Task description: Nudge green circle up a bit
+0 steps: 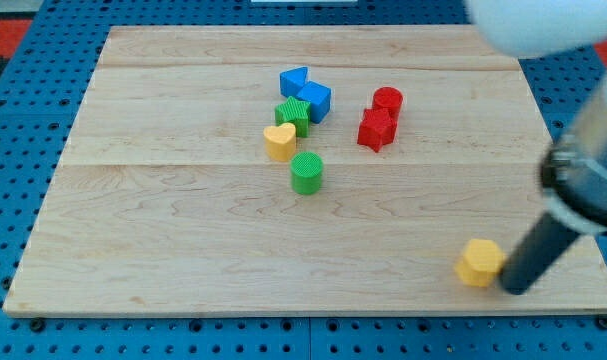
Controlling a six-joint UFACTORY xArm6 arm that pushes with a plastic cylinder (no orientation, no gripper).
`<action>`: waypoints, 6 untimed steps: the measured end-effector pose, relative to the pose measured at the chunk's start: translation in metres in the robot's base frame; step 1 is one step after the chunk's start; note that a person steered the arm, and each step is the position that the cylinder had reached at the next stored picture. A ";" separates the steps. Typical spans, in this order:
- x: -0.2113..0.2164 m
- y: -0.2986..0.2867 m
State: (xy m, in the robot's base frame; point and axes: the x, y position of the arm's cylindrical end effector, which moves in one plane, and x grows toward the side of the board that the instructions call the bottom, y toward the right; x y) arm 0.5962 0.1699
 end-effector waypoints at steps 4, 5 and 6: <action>-0.044 -0.138; -0.101 -0.180; -0.161 -0.242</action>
